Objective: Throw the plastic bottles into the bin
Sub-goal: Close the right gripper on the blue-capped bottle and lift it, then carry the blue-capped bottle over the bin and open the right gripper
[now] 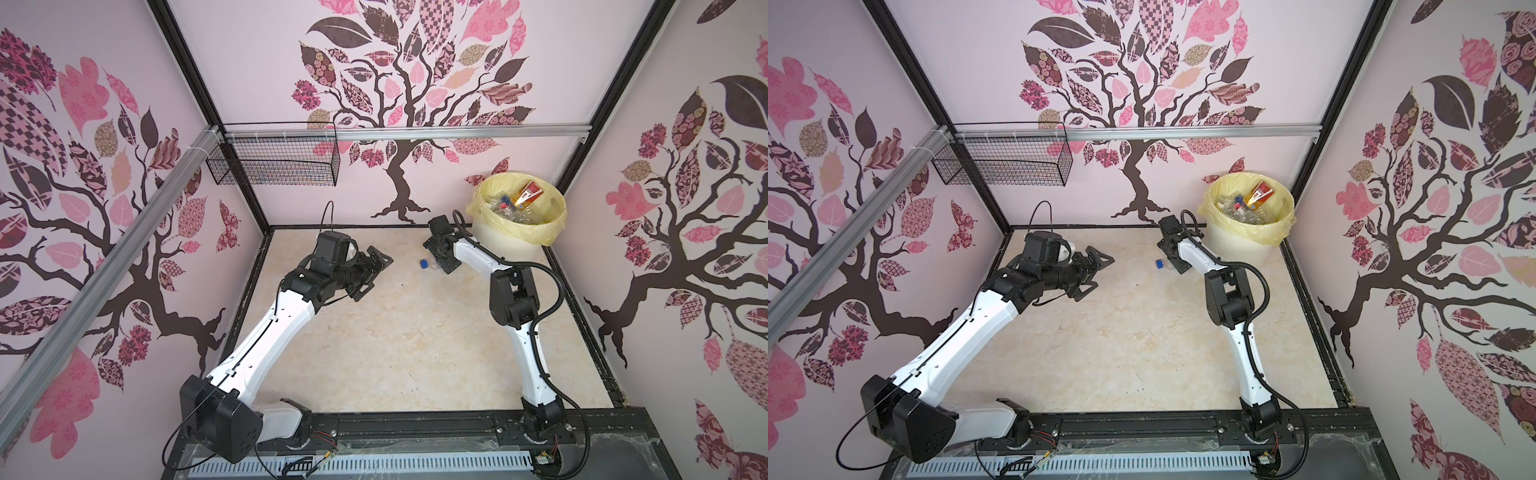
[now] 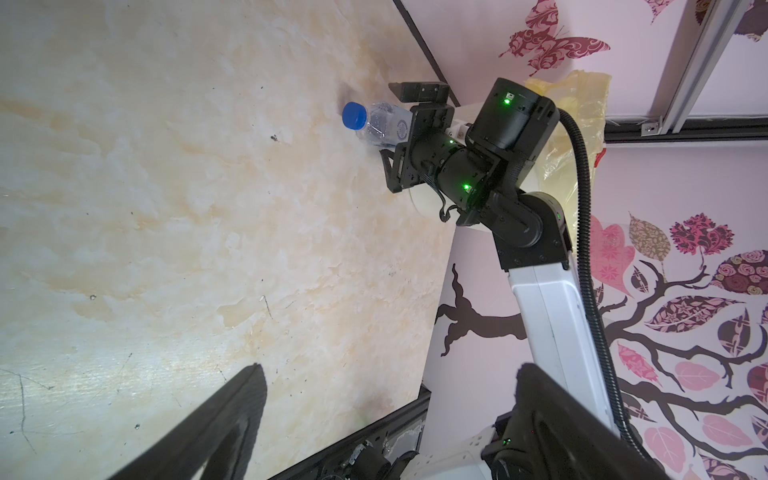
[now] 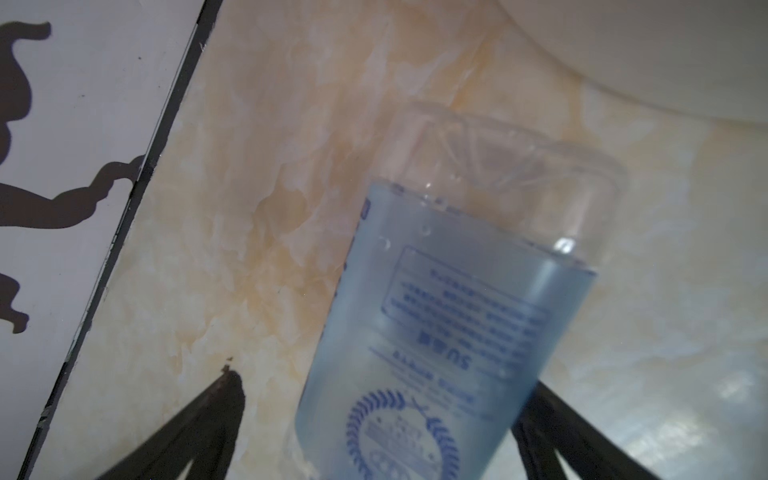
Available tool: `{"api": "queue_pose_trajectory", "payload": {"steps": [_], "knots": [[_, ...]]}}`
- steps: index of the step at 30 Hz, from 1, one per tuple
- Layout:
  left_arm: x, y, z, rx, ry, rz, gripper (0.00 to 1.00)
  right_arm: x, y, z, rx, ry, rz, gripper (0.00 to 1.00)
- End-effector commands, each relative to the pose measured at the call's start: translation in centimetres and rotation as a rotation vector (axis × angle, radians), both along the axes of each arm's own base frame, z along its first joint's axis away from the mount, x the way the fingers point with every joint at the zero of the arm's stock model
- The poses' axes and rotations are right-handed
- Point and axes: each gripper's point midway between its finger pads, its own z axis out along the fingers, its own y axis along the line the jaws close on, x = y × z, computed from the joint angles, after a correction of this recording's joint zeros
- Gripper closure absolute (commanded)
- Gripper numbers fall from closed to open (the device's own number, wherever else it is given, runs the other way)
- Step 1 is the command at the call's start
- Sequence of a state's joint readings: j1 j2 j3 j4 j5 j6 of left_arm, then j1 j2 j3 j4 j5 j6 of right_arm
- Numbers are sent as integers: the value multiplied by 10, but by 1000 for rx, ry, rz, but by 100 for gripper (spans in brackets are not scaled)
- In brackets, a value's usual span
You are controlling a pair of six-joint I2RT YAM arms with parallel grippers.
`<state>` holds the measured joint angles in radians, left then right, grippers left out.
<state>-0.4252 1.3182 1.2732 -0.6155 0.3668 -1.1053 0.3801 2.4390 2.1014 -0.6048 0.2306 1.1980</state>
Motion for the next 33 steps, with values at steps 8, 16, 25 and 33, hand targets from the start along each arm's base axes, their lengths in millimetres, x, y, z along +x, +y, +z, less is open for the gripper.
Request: {"api": "queue_pose_trajectory", "payload": {"steps": [8,16,25,33], "knots": [[2,2,-8,27,-4,-4,3,-17,0,-26,-12,74,48,31],[5,7,0,25,-17,14,3,-24,18,61,-99,-70,314,51],[7,13,18,23,-58,30,3,-52,15,262,-322,-451,554,53],[8,9,24,-4,-66,27,3,-75,-57,441,-541,-731,398,48]]}}
